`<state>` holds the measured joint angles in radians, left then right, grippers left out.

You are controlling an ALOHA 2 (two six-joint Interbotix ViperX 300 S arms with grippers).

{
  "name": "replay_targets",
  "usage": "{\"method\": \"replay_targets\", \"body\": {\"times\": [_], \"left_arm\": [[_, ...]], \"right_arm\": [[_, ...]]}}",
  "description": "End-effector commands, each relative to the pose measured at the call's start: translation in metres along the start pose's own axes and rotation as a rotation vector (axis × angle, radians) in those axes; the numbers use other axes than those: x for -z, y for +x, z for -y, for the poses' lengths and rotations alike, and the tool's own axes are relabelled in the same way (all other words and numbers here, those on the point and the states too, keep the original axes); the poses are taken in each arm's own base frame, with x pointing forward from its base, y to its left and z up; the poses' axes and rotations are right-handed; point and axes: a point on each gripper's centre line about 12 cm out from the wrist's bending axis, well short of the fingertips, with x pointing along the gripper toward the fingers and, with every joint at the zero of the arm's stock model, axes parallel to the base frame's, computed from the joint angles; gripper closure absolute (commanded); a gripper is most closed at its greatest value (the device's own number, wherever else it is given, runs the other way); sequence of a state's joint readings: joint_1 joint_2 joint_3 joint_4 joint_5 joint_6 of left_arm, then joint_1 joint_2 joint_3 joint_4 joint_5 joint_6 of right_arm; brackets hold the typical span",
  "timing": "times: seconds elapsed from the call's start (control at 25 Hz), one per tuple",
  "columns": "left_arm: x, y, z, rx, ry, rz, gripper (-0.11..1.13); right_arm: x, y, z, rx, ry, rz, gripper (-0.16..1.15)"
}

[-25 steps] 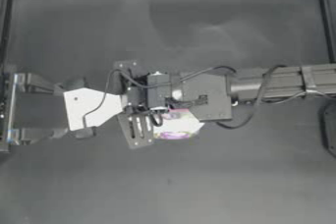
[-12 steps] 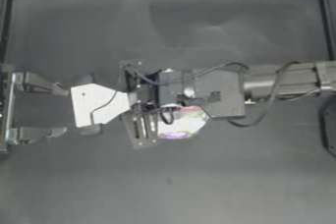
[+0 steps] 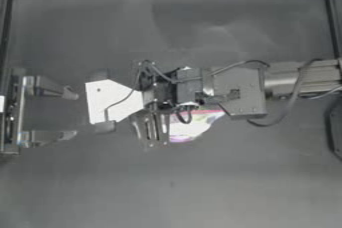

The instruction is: Put candy in bag

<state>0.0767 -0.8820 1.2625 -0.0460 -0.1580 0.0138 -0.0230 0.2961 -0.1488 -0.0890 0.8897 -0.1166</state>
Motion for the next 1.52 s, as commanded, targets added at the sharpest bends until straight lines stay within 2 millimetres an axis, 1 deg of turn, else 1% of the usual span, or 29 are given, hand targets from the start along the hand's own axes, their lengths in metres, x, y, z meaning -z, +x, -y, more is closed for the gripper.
{"method": "replay_targets", "body": {"times": [0.04, 0.2, 0.64, 0.88, 1.2, 1.52], "left_arm": [[-0.009, 0.010, 0.000, -0.003, -0.002, 0.018, 0.00], [-0.007, 0.016, 0.000, -0.003, -0.001, 0.020, 0.00], [-0.002, 0.046, -0.007, -0.036, -0.010, 0.001, 0.00], [0.005, 0.060, -0.009, -0.050, -0.034, -0.033, 0.00], [0.004, 0.082, -0.008, -0.048, -0.035, -0.059, 0.00], [0.006, 0.097, -0.008, -0.048, -0.041, -0.093, 0.00]], "right_arm": [[-0.009, -0.030, 0.008, 0.024, 0.009, 0.087, 0.89], [-0.009, -0.028, 0.010, 0.026, 0.016, 0.102, 0.89], [-0.007, -0.027, 0.012, 0.028, 0.024, 0.105, 0.89], [-0.004, -0.028, 0.016, 0.035, 0.031, 0.111, 0.89], [-0.002, -0.027, 0.018, 0.049, 0.038, 0.125, 0.89], [-0.003, -0.029, 0.018, 0.050, 0.037, 0.131, 0.89]]}}
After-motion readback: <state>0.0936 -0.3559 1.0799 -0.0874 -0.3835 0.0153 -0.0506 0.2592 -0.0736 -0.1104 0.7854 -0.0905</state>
